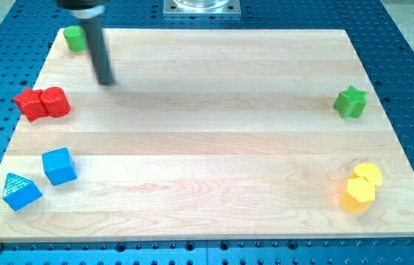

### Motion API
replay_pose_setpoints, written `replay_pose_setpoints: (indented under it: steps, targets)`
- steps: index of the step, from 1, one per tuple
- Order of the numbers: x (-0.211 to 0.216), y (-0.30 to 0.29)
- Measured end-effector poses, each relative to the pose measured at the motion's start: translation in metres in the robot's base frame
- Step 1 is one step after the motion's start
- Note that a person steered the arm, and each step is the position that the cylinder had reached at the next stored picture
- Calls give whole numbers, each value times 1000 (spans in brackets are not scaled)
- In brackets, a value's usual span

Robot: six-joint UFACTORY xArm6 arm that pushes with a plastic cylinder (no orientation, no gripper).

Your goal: Push the green circle to the left of the green star

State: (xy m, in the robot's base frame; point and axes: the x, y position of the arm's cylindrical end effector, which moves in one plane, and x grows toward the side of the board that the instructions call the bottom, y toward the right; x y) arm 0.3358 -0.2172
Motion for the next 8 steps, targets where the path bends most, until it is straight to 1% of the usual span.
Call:
replay_pose_setpoints:
  steps: [1, 2, 3, 4, 5, 6, 7, 8]
  targets:
    - [-29, -86]
    - [-54, -86]
    - [-107, -83]
    - [-119, -30]
    - [-84, 91]
    - [-32, 201]
    - [-60, 181]
    - [-79, 126]
